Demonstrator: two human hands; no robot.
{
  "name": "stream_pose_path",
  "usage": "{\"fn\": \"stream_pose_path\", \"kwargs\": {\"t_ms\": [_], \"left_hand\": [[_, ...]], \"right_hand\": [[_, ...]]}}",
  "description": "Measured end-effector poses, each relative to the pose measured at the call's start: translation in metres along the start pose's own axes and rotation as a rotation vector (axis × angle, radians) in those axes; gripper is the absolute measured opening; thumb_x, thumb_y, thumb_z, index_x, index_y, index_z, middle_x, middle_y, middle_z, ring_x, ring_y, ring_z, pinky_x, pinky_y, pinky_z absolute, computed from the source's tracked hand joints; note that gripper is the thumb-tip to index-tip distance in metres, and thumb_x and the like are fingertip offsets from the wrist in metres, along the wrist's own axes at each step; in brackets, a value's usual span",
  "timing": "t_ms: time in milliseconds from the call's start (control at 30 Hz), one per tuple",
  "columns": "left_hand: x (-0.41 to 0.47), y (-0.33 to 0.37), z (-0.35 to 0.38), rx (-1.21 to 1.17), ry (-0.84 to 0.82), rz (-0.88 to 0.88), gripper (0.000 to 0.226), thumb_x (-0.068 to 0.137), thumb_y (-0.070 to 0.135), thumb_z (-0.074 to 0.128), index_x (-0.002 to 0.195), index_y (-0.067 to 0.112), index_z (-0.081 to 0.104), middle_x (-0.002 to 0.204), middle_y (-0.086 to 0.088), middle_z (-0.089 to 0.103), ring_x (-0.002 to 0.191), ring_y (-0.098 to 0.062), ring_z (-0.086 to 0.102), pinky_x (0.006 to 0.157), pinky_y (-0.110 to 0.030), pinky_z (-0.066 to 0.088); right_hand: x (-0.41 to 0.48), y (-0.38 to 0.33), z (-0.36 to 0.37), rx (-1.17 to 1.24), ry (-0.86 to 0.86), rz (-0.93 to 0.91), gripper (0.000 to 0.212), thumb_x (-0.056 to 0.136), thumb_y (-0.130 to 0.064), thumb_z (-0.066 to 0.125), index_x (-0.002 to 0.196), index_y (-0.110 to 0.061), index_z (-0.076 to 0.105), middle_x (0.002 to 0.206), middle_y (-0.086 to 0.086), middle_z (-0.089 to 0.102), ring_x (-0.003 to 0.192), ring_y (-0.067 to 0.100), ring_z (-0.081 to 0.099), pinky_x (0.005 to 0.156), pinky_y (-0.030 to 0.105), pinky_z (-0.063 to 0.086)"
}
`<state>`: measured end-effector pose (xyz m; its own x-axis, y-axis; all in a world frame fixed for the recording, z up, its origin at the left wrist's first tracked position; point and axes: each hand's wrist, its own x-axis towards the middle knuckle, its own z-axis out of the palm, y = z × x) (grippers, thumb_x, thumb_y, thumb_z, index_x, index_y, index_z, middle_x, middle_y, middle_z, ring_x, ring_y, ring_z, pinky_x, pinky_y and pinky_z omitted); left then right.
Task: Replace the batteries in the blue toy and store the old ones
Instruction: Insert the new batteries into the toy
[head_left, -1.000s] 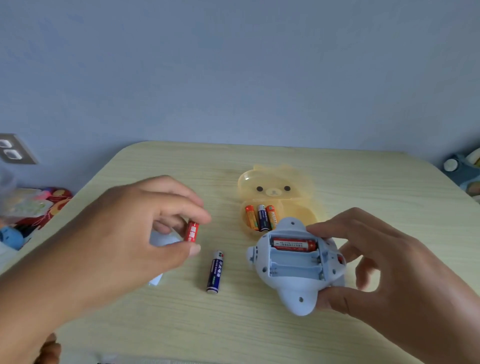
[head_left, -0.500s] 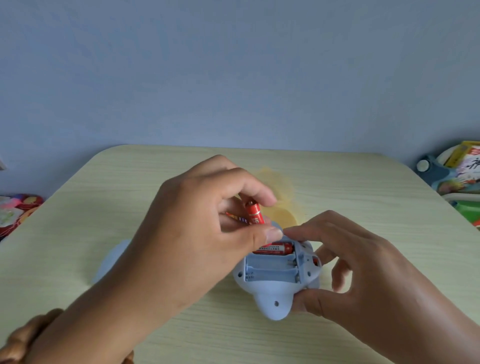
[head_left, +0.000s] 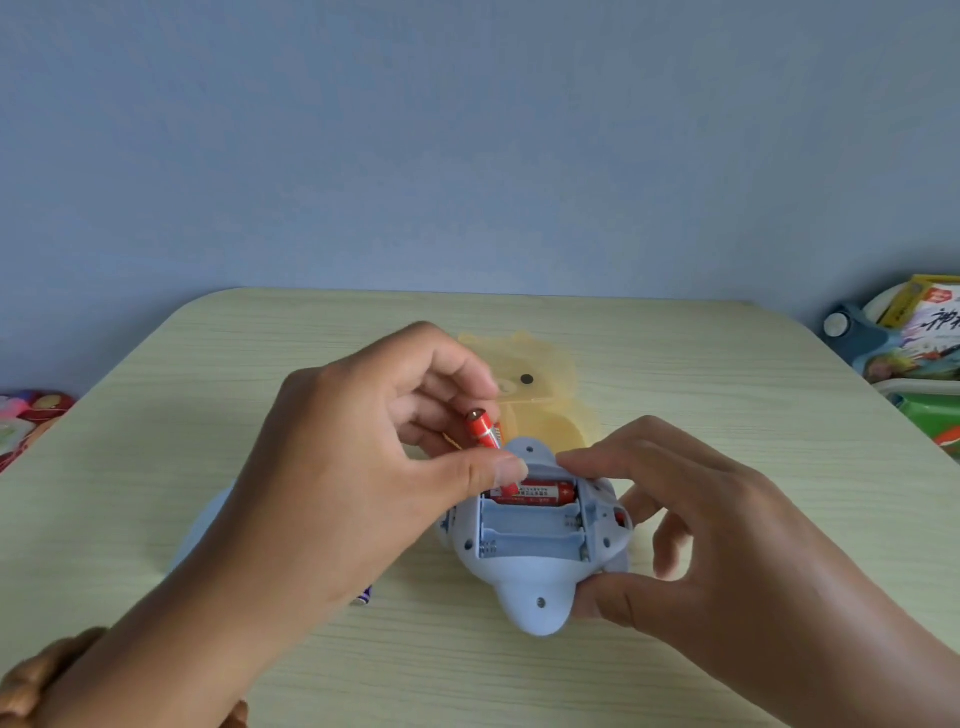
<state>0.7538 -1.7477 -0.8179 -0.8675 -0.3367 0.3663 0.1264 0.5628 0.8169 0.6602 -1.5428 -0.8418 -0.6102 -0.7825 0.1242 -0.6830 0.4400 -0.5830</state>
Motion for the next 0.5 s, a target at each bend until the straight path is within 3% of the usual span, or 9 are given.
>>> {"fn": "stream_pose_path", "kwargs": {"t_ms": [233, 400, 500], "left_hand": [[-0.0005, -0.0008, 0.0018, -0.003, -0.011, -0.039, 0.027, 0.063, 0.021, 0.090, 0.083, 0.030, 0.075, 0.082, 0.014, 0.079, 0.075, -0.004, 0.076, 0.075, -0.023, 0.060], [0.0006, -0.0006, 0.0022, 0.009, 0.022, -0.011, 0.027, 0.061, 0.015, 0.091, 0.077, 0.025, 0.073, 0.074, 0.012, 0.077, 0.069, -0.003, 0.075, 0.065, -0.012, 0.056], [-0.0002, -0.0002, 0.0045, 0.056, 0.017, 0.016, 0.026, 0.058, 0.018, 0.092, 0.074, 0.024, 0.073, 0.071, 0.012, 0.077, 0.066, -0.004, 0.075, 0.063, -0.012, 0.056]], "right_hand": [[-0.0004, 0.0000, -0.0003, -0.002, 0.004, -0.002, 0.064, 0.058, -0.046, 0.090, 0.116, -0.048, 0.061, 0.115, -0.023, 0.056, 0.093, -0.003, 0.062, 0.063, 0.006, 0.045], [-0.0005, 0.0005, -0.0003, -0.001, 0.001, -0.006, 0.064, 0.059, -0.047, 0.088, 0.117, -0.048, 0.061, 0.115, -0.023, 0.056, 0.094, -0.004, 0.061, 0.064, 0.005, 0.045], [-0.0003, 0.0005, -0.0004, 0.011, 0.003, -0.004, 0.064, 0.059, -0.046, 0.089, 0.117, -0.047, 0.061, 0.115, -0.022, 0.056, 0.093, -0.003, 0.062, 0.063, 0.004, 0.044]]}}
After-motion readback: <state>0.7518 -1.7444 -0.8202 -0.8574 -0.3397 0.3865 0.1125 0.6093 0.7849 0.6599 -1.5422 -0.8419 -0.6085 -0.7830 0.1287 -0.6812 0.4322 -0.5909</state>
